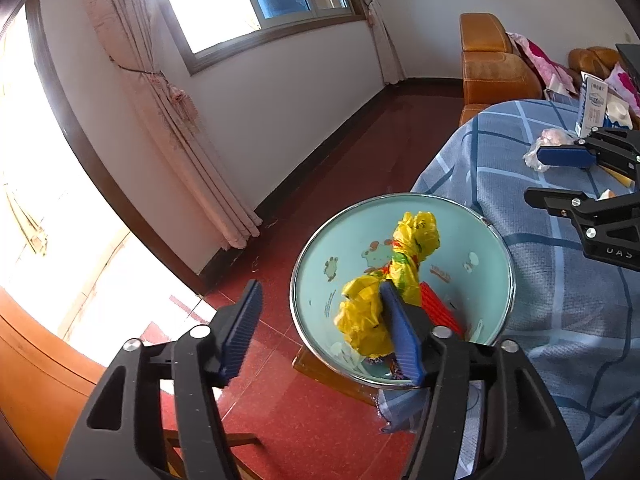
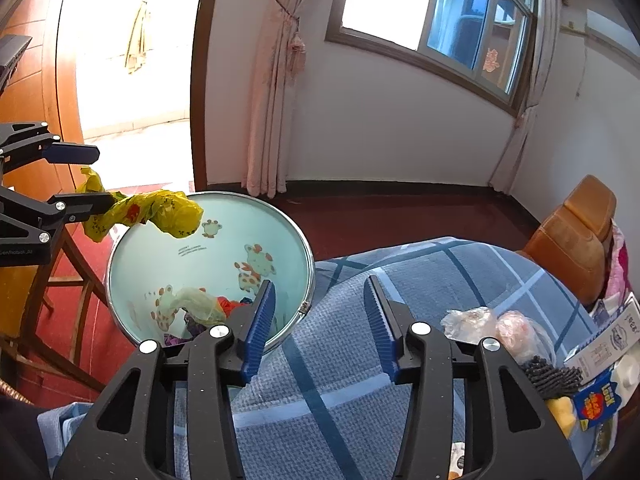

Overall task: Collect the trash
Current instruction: 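Open both tools to drop the wrapper and net into the bin, then move both tools back over the table toward the remaining trash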

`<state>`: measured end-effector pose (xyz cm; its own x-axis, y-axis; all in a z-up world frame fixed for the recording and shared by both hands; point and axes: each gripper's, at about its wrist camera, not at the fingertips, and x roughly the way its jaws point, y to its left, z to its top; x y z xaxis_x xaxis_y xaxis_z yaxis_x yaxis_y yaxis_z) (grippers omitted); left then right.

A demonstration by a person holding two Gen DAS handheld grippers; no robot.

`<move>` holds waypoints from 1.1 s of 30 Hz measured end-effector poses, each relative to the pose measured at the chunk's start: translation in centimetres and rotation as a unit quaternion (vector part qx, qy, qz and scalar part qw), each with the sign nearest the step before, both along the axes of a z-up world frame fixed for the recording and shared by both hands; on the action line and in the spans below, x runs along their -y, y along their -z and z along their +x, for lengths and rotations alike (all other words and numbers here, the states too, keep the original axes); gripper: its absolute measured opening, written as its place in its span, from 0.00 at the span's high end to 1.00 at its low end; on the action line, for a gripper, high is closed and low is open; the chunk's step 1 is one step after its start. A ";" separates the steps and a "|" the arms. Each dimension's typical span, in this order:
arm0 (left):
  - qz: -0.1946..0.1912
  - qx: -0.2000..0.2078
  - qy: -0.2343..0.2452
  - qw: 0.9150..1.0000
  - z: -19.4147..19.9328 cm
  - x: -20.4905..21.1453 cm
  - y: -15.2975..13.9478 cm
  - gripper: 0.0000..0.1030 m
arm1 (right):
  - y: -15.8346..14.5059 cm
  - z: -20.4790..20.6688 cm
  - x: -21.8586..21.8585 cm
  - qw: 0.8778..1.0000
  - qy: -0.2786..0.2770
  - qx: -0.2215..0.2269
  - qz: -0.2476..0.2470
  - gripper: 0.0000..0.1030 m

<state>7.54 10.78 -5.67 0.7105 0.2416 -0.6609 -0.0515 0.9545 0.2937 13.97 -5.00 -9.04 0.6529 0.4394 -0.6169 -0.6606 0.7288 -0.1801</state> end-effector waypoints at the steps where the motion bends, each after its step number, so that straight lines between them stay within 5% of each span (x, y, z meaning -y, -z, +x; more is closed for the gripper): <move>1: 0.000 0.000 0.000 1.000 0.0 0.0 0.0 0.40 | 0.0 0.0 0.0 1.000 0.001 0.001 0.000 0.54; 6: -0.007 0.012 0.001 1.000 0.0 0.0 -0.4 0.36 | -0.1 0.0 0.4 1.000 0.008 0.005 0.002 0.52; 7: 0.025 0.010 -0.001 1.000 0.7 0.1 0.4 0.35 | -0.1 0.0 0.5 1.000 0.010 0.005 0.005 0.52; 9: 0.017 -0.034 -0.037 0.999 2.0 -1.3 2.0 0.48 | -0.1 0.1 0.7 1.000 0.015 0.002 0.007 0.51; 11: -0.020 -0.018 -0.016 1.000 1.3 -1.5 1.8 0.36 | 0.0 0.1 0.7 1.000 0.018 0.004 0.003 0.51; 12: -0.002 -0.015 -0.013 1.000 1.2 -1.1 1.8 0.31 | -0.1 -0.1 0.8 1.000 0.018 0.006 0.003 0.51; 21: -0.029 -0.007 -0.014 0.999 0.9 -1.0 1.5 0.25 | -0.6 0.6 3.1 0.997 0.083 0.001 0.011 0.50; 24: -0.034 -0.002 -0.016 0.999 0.6 -0.5 1.7 0.13 | -1.2 0.2 6.4 0.991 0.132 -0.009 0.020 0.47; 33: -0.047 -0.031 0.053 0.997 0.1 5.0 4.2 0.12 | 1.5 -3.6 16.5 0.971 0.231 -0.063 0.011 0.42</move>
